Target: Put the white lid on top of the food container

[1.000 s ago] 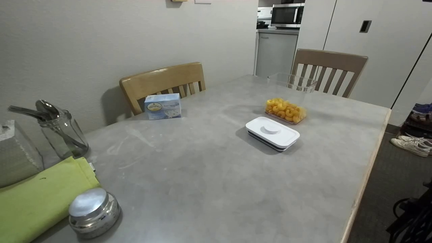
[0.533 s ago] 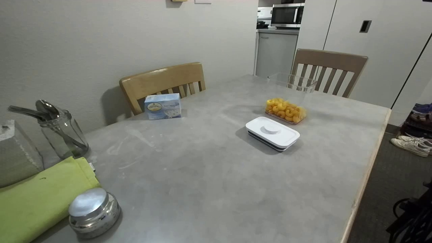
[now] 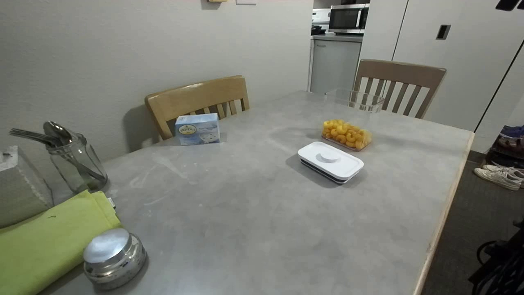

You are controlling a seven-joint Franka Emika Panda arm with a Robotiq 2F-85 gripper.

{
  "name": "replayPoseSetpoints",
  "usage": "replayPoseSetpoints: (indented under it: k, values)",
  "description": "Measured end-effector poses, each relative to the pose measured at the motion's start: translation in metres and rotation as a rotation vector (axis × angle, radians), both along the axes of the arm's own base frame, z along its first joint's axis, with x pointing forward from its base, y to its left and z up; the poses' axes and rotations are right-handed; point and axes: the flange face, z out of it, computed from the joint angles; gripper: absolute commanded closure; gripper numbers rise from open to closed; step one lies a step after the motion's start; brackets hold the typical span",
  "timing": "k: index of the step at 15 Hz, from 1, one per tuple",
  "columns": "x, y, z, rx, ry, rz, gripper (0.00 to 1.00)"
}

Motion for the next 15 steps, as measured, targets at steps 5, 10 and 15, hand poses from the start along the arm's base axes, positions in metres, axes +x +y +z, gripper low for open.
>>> replayPoseSetpoints:
  k: [5,10,15]
  values:
    - [-0.001,0.0,0.004,-0.007,-0.016,0.007,0.0]
    - [0.023,0.023,0.003,-0.089,-0.178,0.171,0.0]
    - [0.056,0.075,-0.029,-0.038,-0.202,0.36,0.0]
